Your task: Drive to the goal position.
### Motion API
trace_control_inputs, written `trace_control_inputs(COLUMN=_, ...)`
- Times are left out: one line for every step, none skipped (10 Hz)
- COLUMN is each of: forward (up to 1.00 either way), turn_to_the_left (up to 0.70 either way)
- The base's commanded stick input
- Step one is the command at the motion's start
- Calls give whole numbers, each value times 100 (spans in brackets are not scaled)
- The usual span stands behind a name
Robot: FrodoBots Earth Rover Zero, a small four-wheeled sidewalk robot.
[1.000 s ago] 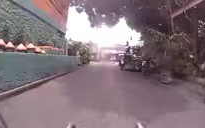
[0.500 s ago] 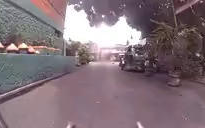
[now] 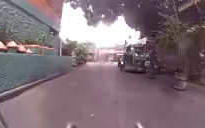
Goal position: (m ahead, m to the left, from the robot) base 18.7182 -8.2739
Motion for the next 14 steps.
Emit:
trace_control_inputs(forward=70, turn_to_the_left=-10)
trace_control_inputs(forward=70, turn_to_the_left=-8)
trace_control_inputs(forward=70, turn_to_the_left=-5)
trace_control_inputs(forward=70, turn_to_the_left=-3)
trace_control_inputs(forward=70, turn_to_the_left=-1)
trace_control_inputs(forward=70, turn_to_the_left=0)
trace_control_inputs(forward=70, turn_to_the_left=0)
trace_control_inputs(forward=70, turn_to_the_left=0)
trace_control_inputs(forward=70, turn_to_the_left=0)
trace_control_inputs(forward=70, turn_to_the_left=0)
trace_control_inputs(forward=70, turn_to_the_left=0)
trace_control_inputs(forward=70, turn_to_the_left=0)
trace_control_inputs(forward=70, turn_to_the_left=0)
trace_control_inputs(forward=70, turn_to_the_left=0)
